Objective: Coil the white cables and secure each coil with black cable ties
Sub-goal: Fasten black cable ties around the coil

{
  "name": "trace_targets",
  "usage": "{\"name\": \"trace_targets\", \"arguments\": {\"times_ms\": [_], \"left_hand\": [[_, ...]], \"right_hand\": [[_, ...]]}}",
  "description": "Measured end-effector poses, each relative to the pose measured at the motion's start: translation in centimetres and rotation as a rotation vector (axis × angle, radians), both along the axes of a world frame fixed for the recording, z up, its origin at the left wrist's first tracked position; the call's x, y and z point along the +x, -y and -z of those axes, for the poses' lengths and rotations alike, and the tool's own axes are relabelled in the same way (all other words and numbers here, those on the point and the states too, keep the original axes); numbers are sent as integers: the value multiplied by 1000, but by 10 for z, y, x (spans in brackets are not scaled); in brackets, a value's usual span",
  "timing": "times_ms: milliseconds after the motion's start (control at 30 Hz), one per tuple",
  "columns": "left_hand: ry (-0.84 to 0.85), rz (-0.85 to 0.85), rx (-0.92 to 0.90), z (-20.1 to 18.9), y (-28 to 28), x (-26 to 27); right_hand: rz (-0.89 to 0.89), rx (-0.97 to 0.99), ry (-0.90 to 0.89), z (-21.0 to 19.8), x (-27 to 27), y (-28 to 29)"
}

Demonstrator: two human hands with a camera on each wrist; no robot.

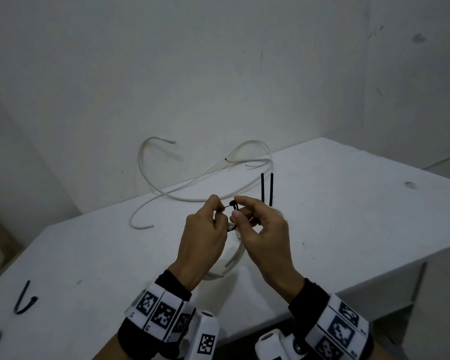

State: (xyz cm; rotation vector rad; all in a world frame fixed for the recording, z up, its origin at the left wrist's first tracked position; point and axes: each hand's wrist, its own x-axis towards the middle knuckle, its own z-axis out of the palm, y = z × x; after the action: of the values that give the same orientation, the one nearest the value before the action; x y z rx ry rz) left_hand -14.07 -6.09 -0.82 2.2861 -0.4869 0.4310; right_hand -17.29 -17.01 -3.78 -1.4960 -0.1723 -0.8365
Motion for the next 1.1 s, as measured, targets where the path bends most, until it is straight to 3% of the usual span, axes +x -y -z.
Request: {"name": "trace_targets", "arguments": {"times_ms": [467, 967, 1100], "left_hand": [[32, 7, 34, 2, 0, -2], [-3, 6, 81, -3, 2, -10], [-45, 20, 90, -2, 4, -10]], "right_hand": [[-34, -18, -55, 1, -3, 4], [-372, -25, -366, -20, -2, 32], [-357, -127, -389, -18, 5, 39]]}}
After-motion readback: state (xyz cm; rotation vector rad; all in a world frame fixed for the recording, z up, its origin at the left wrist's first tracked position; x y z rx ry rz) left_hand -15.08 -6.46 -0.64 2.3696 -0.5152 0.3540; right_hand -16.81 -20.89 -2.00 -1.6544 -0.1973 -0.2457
